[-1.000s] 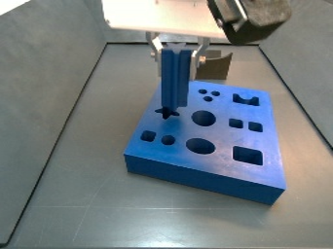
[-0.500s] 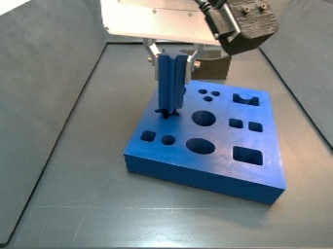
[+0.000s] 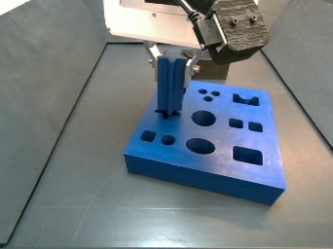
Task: Pick up the star object. Move up. Move to above the board. Insert the star object.
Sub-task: Insert the star object.
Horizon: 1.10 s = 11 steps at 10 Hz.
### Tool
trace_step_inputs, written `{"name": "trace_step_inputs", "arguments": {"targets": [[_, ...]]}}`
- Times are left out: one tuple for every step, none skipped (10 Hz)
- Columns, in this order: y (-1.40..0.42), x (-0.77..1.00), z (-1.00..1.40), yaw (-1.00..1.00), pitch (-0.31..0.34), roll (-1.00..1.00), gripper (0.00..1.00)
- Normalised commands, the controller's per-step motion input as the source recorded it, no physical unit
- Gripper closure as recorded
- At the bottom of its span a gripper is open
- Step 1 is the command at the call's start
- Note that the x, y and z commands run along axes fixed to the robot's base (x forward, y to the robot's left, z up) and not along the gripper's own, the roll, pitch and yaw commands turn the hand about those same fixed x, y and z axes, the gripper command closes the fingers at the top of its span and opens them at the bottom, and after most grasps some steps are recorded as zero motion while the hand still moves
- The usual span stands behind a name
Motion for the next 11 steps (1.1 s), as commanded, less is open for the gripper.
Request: {"name": "trace_step_inputs", "arguments": {"targets": [[-0.06,-0.06,-0.23,-0.31,0.000,0.19,1.00],[-0.07,-0.21,-0.28,-0.41,0.000,0.19,1.00],[-0.03,-0.11,-0.07,-0.37,0.000,0.06,1.00],[0.00,0.00,-0.04,0.00,0.000,0.00,1.00],[-0.24,0.00,-0.03,-0.13,0.000,0.32,1.00],[-0.25,0.00,0.00,-0.14,0.003,0.31,1.00],[-0.10,0.00,0.00,0.00,0.003,0.14,1.00],[0.03,0.00,0.00,0.00,0.000,0.00,1.00],[0.29,-0.06,-0.10,0.21,-0.066,-0.18,1.00],[0.07,0.00,0.00,0.16,0.000,-0.07,1.00],[-0.05,0.00,0.00,0.00,0.000,0.00,1.00]]}}
